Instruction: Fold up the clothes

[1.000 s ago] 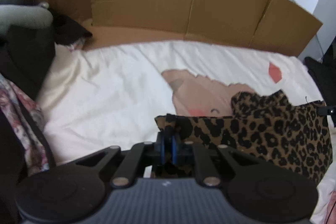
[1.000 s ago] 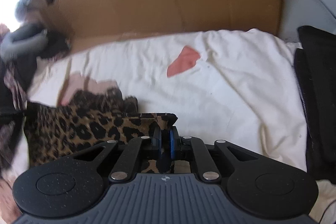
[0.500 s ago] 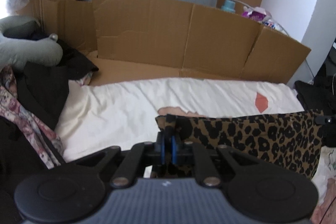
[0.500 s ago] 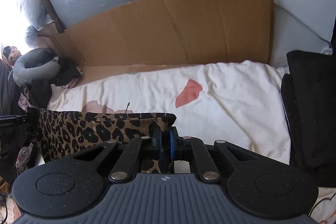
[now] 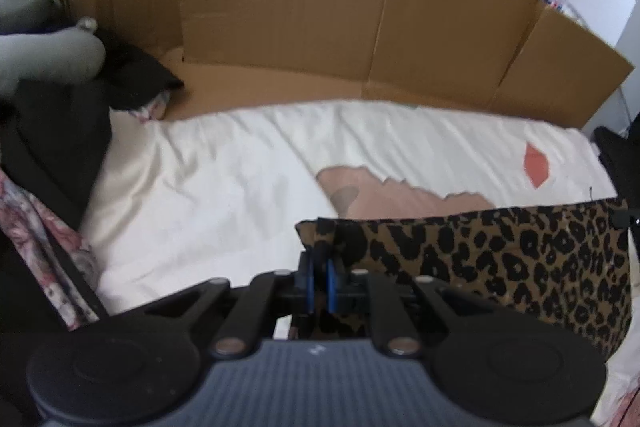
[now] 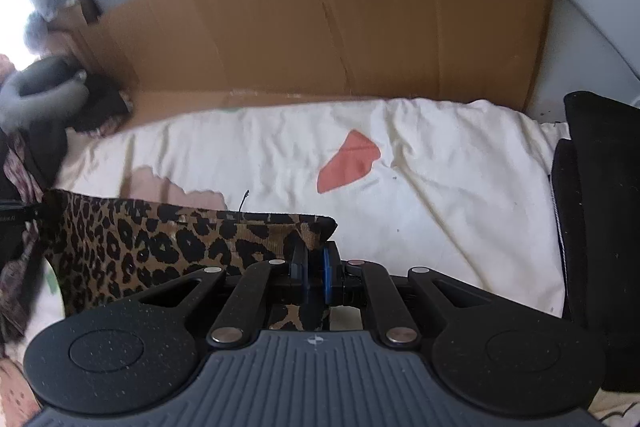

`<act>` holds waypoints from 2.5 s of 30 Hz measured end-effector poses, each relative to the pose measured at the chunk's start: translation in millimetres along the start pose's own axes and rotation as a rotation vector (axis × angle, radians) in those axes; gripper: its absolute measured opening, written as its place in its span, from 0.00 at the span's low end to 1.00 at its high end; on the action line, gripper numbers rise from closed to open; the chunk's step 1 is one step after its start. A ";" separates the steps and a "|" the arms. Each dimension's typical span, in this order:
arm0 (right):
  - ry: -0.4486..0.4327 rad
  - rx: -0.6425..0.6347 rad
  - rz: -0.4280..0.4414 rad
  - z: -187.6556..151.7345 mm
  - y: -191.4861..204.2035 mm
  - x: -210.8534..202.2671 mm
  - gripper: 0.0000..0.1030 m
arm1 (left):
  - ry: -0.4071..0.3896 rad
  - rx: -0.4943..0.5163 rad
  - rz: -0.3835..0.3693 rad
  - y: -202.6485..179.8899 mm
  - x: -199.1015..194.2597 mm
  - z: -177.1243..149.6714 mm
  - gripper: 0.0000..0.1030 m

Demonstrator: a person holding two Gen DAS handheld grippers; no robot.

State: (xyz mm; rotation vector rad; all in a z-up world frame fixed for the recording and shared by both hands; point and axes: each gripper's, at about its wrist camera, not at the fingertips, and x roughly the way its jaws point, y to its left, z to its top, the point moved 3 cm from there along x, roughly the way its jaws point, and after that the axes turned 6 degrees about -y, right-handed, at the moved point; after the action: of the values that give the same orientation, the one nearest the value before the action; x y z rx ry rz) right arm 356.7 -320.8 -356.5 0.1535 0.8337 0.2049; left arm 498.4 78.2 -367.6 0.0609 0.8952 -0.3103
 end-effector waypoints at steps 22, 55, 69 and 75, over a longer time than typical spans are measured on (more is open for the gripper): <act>0.152 -0.033 -0.060 -15.4 -3.5 74.3 0.17 | 0.083 0.056 0.086 -7.3 54.5 -5.1 0.18; 0.067 -0.194 0.097 -14.9 97.1 60.8 0.22 | 0.046 0.170 -0.189 -140.1 44.8 -12.6 0.12; 0.095 -0.150 0.131 -9.3 90.0 87.0 0.17 | 0.024 0.165 -0.216 -136.3 68.0 -4.0 0.07; 0.010 -0.191 0.121 -3.6 88.5 48.2 0.20 | -0.036 0.146 -0.239 -126.9 29.9 -1.7 0.07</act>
State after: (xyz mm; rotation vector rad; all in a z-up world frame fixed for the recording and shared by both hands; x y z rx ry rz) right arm 374.9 -223.3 -374.5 0.0241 0.8110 0.3979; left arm 477.6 -49.7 -382.0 0.0832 0.8437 -0.5976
